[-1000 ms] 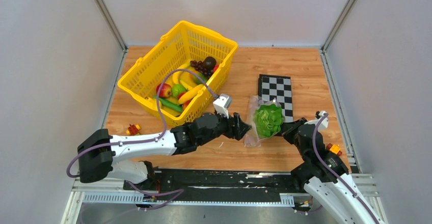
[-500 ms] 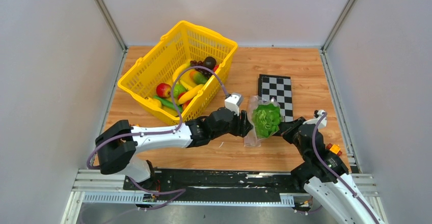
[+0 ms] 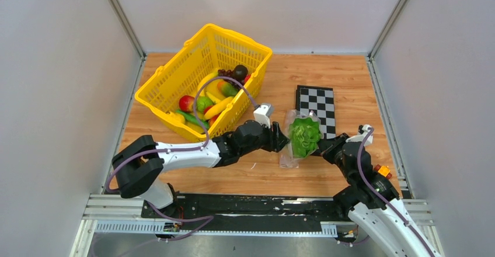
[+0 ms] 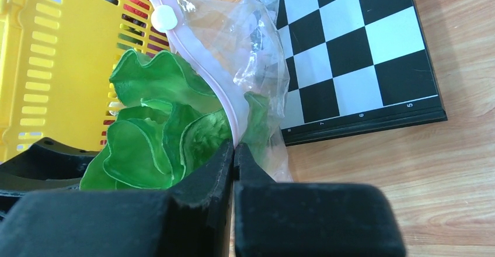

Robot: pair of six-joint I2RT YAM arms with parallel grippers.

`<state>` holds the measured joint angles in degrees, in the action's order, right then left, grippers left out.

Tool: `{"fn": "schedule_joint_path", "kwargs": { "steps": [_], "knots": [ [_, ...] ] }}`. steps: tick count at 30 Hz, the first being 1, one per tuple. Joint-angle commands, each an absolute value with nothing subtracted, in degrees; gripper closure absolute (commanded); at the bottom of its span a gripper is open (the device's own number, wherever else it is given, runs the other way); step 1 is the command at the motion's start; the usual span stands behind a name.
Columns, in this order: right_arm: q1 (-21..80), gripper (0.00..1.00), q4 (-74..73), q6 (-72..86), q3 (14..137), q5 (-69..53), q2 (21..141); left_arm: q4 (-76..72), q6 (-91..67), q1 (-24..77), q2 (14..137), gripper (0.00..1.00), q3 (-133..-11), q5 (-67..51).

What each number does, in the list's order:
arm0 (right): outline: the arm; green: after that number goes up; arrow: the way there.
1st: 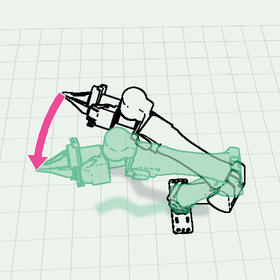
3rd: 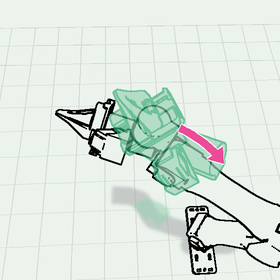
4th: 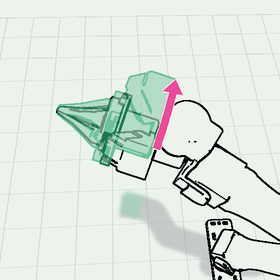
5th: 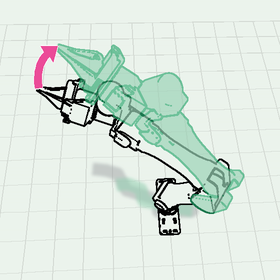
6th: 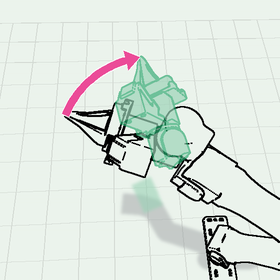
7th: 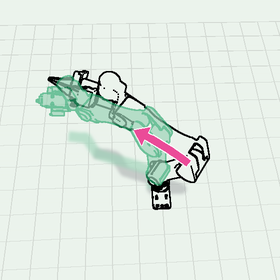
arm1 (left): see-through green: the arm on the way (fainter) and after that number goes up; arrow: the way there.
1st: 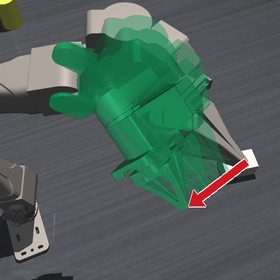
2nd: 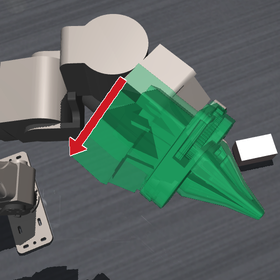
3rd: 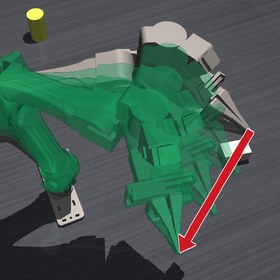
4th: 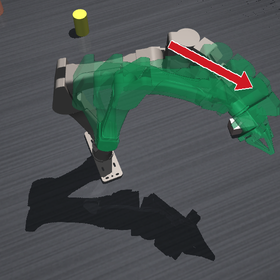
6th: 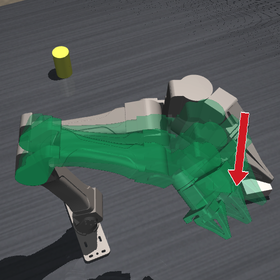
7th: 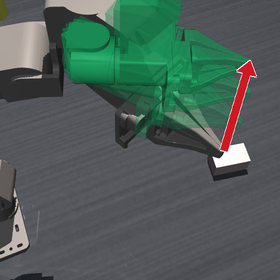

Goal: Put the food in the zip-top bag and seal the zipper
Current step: Adjust the zipper food storage bag at the center of the board.

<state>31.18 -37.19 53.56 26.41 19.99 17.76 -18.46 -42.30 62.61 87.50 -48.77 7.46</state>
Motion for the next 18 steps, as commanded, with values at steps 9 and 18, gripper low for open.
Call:
{"fn": "schedule_joint_path", "kwargs": {
  "steps": [9,18],
  "knots": [
    [31.02,1.0,-33.39,52.65,28.08,18.35,18.3,-26.72,-46.81,60.07,88.5,0.52,-46.63,5.89],
    [30.99,1.0,-32.33,52.72,28.27,17.77,18.72,-26.81,-46.88,59.99,89.66,0.89,-46.07,4.18]
  ]
}}
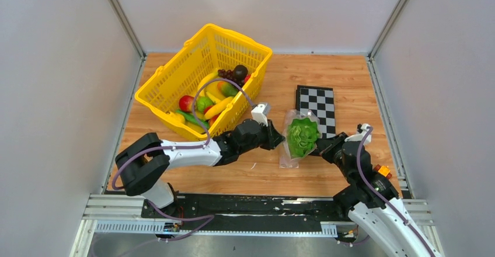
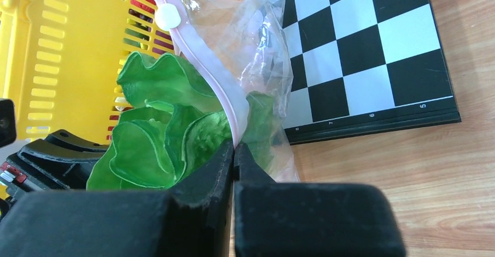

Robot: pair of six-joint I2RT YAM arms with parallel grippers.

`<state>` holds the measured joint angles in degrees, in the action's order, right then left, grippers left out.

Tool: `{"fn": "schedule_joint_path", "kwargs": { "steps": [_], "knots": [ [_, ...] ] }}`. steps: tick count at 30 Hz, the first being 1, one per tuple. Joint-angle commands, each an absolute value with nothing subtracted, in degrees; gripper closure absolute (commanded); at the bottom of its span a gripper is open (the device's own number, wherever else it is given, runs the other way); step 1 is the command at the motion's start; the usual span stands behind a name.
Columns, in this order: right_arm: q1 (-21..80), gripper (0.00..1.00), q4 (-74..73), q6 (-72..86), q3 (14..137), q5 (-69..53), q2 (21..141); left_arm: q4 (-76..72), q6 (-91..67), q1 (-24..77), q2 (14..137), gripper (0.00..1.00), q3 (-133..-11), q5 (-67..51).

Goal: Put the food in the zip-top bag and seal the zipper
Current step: Adjust the zipper food storage bag at the center of the board.

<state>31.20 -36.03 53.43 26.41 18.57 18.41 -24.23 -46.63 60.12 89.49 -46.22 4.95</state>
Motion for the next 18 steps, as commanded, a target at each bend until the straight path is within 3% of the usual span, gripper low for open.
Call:
{"fn": "schedule_joint_path", "kwargs": {
  "steps": [1,2,12,18],
  "knots": [
    [30.99,1.0,-32.14,52.73,28.22,17.54,18.8,-26.81,-46.73,60.01,89.65,0.95,-46.06,4.09],
    [31.02,1.0,-32.09,52.78,28.21,17.31,18.88,-26.78,-46.61,59.95,89.51,1.0,-46.13,3.99],
    [31.01,1.0,-26.07,41.34,36.76,8.14,20.11,-16.49,-40.84,59.98,74.83,1.0,-51.04,5.05],
    [31.02,1.0,-37.6,37.36,46.44,12.35,26.89,-10.89,-39.93,58.21,65.54,1.0,-50.89,6.91]
  ]
}}
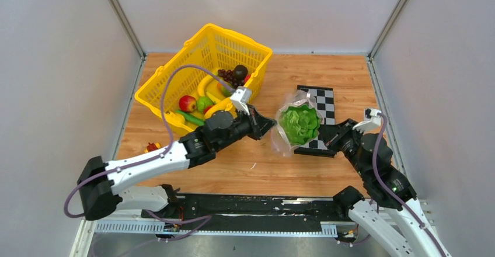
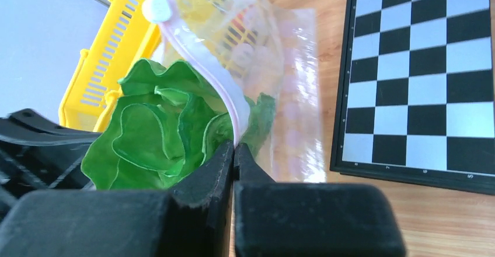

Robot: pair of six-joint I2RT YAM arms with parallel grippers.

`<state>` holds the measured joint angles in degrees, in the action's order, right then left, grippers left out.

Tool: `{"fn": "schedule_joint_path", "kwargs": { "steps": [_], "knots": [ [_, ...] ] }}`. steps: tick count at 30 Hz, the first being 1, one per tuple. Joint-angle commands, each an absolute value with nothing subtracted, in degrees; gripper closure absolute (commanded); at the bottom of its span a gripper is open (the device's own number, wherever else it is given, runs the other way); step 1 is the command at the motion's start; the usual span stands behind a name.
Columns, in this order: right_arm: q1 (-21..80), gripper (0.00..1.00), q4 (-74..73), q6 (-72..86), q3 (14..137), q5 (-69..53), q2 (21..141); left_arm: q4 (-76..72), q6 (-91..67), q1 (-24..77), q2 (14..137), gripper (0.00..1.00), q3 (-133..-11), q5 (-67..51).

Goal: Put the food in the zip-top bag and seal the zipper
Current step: Adjust the zipper food storage bag at the center of the board.

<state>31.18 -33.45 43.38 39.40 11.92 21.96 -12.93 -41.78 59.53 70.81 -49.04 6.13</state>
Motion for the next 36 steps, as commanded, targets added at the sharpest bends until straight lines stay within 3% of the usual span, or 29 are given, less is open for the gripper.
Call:
{"fn": "schedule_joint_path", "kwargs": {
  "steps": [1,7,11,12,15,18,21,25,36],
  "knots": [
    [31.02,1.0,-38.86,36.11,48.05,11.11,28.81,-11.64,-40.05,58.07,64.95,1.0,-50.5,6.24],
    [31.0,1.0,-19.83,37.87,44.26,-8.08,26.85,-22.31,-44.25,57.68,65.05,1.0,-47.95,-2.92],
    [31.02,1.0,-27.29,38.72,46.68,-1.97,28.6,-13.83,-40.17,57.6,63.14,1.0,-49.08,2.59],
    [31.0,1.0,-31.01,39.35,47.73,2.01,29.89,-12.18,-39.65,57.65,62.81,0.96,-48.75,3.64],
    [30.99,1.0,-32.68,39.34,47.08,7.85,30.43,-9.67,-39.63,57.65,61.15,0.67,-44.79,7.77],
    [31.02,1.0,-35.16,41.0,45.16,17.02,29.53,-12.29,-40.89,57.6,59.34,0.54,-40.2,9.12],
    [30.93,1.0,-37.42,40.6,43.07,23.53,30.01,-13.28,-42.07,57.65,60.79,0.5,-37.92,7.77],
    [30.93,1.0,-35.72,41.81,40.14,20.38,31.17,-20.05,-45.5,57.57,66.78,0.4,-35.85,4.55],
    [30.8,1.0,-34.54,43.32,38.7,19.21,29.73,-39.54,-53.11,57.74,83.9,0.36,-38.69,-2.67]
  ]
}}
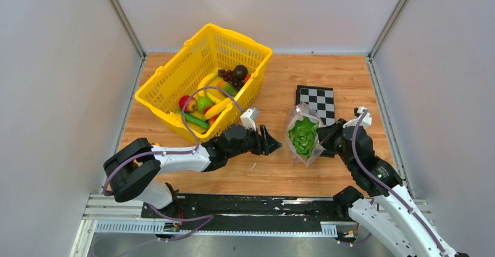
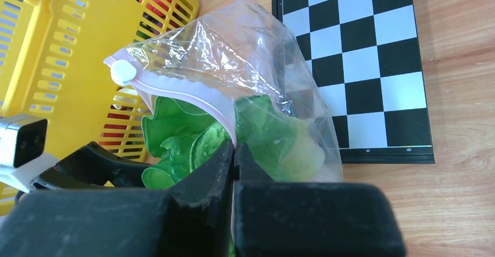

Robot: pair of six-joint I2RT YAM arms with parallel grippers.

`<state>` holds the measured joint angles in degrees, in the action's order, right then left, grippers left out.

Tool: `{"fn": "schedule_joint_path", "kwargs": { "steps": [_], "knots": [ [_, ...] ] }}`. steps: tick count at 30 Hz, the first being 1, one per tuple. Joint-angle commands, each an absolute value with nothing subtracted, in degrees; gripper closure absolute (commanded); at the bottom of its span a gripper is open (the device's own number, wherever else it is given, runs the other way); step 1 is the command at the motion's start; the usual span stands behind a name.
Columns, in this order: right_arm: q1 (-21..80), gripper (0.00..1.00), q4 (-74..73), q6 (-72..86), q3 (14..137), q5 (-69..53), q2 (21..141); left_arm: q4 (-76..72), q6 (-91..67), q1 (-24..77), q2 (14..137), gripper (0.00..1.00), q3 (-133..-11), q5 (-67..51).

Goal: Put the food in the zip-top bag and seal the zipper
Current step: Adjust the zipper food storage bag at the center of the board.

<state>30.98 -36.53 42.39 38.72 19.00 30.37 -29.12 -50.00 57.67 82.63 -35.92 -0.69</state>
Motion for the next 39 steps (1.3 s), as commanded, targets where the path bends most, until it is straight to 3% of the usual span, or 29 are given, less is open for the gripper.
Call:
{"fn": "schedule_joint_path", "kwargs": {
  "steps": [1,10,13,23,26,32,36,39],
  "knots": [
    [30.84,1.0,-34.54,43.36,38.55,19.0,29.59,-38.53,-52.72,57.73,84.58,0.35,-39.57,-2.56],
    [30.8,1.0,-33.26,43.7,37.48,17.28,29.87,-43.82,-54.02,57.79,87.17,0.37,-39.5,-3.93],
    [30.8,1.0,-32.06,44.16,36.99,15.99,30.14,-40.22,-52.75,57.81,87.63,0.5,-40.89,-3.38],
    [30.69,1.0,-30.14,45.35,36.08,14.54,30.6,-39.44,-51.35,57.77,88.2,0.67,-40.43,-3.49],
    [30.72,1.0,-29.84,45.59,36.08,14.07,30.68,-39.48,-51.12,57.92,89.32,0.78,-40.84,-3.55],
    [30.75,1.0,-29.71,45.87,36.04,13.49,30.35,-38.65,-50.25,58.26,91.66,0.73,-42.6,-3.04],
    [30.68,1.0,-29.92,45.39,36.33,13.48,30.32,-38.99,-49.46,58.27,90.22,1.0,-42.69,-3.91],
    [30.71,1.0,-28.25,41.43,37.0,10.53,30.88,-39.8,-48.71,58.25,86.03,1.0,-42.0,-5.31]
  ]
}}
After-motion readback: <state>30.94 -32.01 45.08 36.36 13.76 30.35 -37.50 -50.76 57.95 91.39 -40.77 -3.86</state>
